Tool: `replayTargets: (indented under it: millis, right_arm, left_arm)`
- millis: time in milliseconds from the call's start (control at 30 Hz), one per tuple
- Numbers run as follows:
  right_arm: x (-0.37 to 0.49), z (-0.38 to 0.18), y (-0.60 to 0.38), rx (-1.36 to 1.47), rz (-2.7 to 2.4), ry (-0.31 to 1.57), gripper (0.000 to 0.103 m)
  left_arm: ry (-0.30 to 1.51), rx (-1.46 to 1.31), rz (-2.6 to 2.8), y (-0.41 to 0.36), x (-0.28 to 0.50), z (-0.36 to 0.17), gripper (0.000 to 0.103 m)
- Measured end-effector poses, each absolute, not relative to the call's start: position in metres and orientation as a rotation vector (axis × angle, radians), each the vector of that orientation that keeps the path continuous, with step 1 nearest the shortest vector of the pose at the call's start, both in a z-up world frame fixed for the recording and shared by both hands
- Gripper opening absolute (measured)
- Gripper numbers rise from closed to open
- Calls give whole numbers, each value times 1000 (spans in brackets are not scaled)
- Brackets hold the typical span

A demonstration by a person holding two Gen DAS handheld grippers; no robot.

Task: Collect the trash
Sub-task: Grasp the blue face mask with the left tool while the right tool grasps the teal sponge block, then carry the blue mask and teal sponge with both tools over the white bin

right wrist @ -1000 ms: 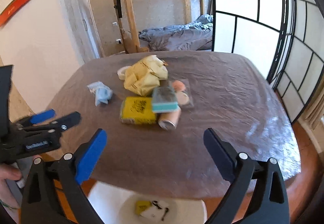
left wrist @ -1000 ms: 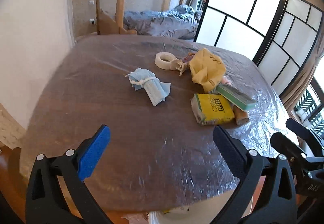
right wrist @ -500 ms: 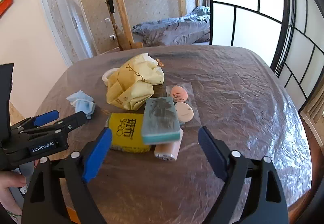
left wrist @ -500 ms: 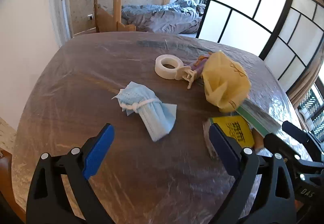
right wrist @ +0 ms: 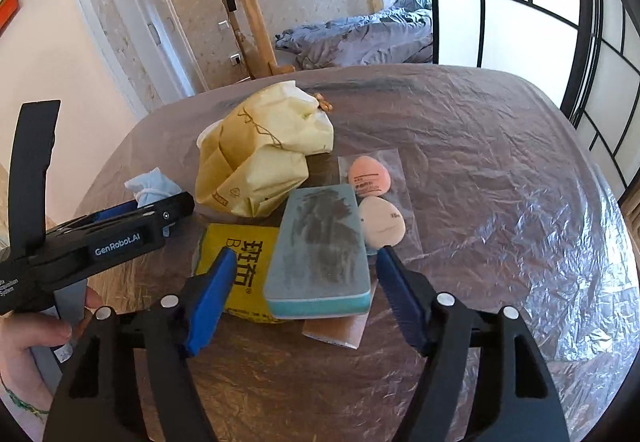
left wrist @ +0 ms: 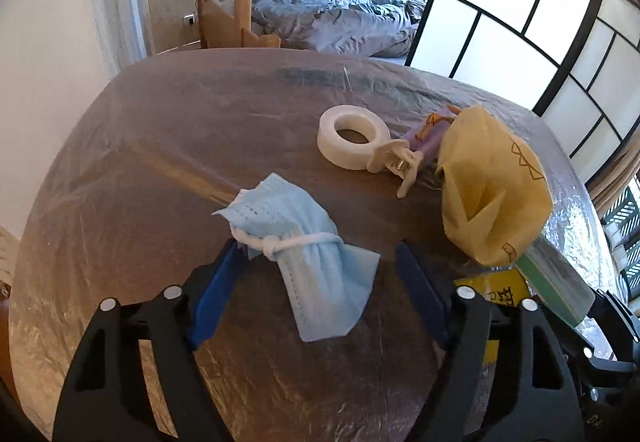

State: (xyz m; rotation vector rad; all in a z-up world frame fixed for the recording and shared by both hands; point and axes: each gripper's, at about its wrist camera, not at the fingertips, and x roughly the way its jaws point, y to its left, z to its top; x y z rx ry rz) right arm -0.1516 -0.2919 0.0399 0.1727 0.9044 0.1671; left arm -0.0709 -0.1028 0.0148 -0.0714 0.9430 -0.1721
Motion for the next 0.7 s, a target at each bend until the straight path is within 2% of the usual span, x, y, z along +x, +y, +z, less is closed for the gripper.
replayTargets:
  millis: [33,100,200,700]
  right_arm:
    - [-150,38,-294,185,174,907,62]
    - [-148,35,-298,208,191,918,44]
    - [-148,34,-301,216,199,915,44]
    - [-160,52,-313,239,198,856,43]
  left_arm:
    - [940,-68,-172,-103,-71,15,65]
    - [931,-70,-169,-103,-72,15,61]
    - [926,-82,-169,-101,-73,16,39]
    - [905,-142,-199,-95,-89,26,36]
